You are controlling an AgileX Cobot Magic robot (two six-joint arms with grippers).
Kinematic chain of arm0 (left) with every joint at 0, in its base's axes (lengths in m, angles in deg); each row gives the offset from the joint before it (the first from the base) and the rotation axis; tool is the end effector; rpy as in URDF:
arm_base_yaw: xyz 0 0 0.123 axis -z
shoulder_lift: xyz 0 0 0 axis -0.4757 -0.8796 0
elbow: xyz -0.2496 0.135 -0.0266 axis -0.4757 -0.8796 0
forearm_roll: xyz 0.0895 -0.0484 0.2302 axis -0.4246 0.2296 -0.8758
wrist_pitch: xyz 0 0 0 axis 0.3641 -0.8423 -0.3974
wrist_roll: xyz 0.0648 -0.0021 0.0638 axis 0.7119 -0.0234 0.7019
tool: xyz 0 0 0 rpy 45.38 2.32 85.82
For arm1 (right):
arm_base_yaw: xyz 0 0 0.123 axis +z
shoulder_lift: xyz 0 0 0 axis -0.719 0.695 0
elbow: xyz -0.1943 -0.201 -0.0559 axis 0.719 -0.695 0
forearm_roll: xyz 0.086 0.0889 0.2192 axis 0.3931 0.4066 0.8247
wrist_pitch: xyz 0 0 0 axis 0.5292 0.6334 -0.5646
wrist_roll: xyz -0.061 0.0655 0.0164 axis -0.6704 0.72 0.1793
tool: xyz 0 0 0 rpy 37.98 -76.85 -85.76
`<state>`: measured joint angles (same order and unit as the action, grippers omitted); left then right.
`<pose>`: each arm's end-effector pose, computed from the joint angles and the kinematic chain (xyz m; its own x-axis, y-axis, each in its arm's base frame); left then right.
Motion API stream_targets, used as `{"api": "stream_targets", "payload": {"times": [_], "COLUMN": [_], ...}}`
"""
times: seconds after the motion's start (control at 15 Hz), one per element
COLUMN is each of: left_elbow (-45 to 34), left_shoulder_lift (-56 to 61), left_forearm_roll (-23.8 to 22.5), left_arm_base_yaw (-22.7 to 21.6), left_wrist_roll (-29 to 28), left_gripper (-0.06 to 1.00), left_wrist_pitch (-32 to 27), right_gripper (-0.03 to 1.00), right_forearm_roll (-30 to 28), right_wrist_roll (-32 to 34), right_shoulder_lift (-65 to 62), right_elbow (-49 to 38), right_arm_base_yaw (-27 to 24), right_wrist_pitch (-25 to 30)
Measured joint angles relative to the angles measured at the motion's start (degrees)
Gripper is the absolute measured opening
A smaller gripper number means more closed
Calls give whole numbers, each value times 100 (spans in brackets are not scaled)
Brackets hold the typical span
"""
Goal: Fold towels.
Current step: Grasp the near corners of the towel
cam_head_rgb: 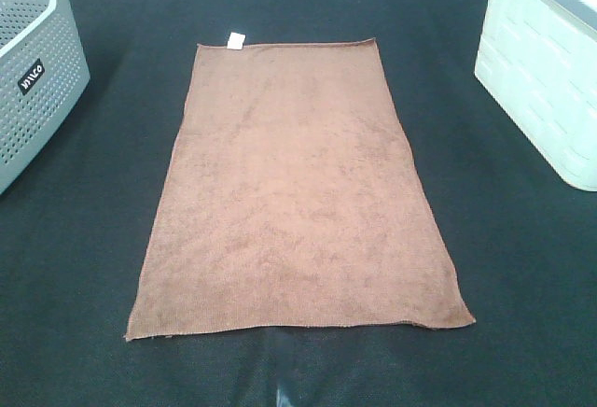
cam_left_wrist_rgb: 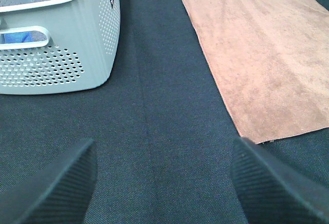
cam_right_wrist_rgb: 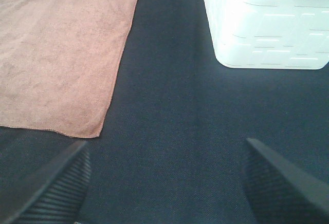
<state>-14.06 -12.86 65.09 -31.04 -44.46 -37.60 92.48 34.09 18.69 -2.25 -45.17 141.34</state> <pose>-0.0060 -0.0136 0.2803 -0.4278 0.0414 -0.9029 0.1127 0.9936 -0.0078 -0.0081 0.0080 0.2792 -0.4377 -0.1153 -0.8917 -0.1435 0.9880 -0.0573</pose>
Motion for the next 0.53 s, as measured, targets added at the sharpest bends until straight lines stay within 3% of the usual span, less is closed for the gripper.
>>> {"api": "stream_targets", "payload": {"times": [0.53], "left_elbow": [0], "left_shoulder_lift": [0], "left_forearm_roll": [0], "left_arm_base_yaw": [0], "left_wrist_roll": [0], "left_gripper": [70], "left_wrist_pitch": [0], "right_gripper": [76], "right_forearm_roll": [0], "right_wrist_roll": [0], "right_shoulder_lift": [0], "right_elbow": [0], "right_arm_base_yaw": [0], "right_wrist_pitch": [0]}}
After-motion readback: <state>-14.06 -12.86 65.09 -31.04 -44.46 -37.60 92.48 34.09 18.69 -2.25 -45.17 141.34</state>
